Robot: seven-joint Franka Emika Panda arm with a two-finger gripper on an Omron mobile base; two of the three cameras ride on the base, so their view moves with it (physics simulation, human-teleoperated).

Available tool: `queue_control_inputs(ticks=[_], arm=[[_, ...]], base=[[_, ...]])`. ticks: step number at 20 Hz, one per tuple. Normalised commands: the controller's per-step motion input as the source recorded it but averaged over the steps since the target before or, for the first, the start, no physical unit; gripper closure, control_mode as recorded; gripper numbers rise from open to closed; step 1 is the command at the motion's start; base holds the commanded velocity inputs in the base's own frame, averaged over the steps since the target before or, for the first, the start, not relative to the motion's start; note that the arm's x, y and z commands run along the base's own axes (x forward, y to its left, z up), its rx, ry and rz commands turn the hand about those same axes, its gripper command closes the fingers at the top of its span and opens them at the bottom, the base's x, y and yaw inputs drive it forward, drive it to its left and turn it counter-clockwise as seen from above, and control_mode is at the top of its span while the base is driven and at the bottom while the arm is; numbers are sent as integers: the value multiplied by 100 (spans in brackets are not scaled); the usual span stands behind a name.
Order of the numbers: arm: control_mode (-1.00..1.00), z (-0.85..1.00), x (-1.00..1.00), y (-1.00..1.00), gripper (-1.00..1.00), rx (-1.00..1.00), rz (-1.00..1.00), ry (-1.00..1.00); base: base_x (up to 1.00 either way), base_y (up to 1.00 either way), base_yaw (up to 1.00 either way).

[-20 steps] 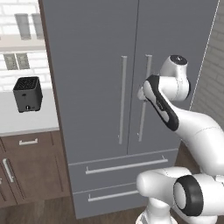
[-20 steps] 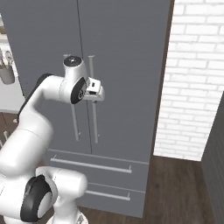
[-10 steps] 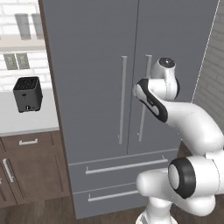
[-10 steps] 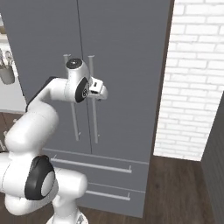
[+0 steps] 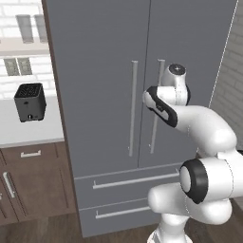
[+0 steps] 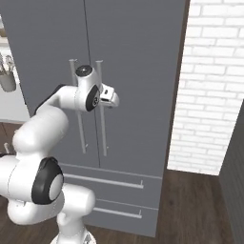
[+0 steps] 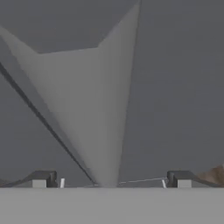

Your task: Take the strawberry from the fridge and place it on top of the pancake, located on the dining counter.

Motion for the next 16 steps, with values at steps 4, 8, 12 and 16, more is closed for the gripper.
queue_control_inputs(ticks=[4, 8, 12, 16], arm=[[-100, -15, 20, -8, -100, 0, 3, -5], [-100, -15, 15, -1, -100, 0, 3, -5], [-100, -9, 19, 0, -100, 0, 1, -3], [-100, -16, 18, 0, -100, 0, 0, -8]], base=[[0, 0, 0], [0, 0, 0], [0, 0, 0], [0, 0, 0]])
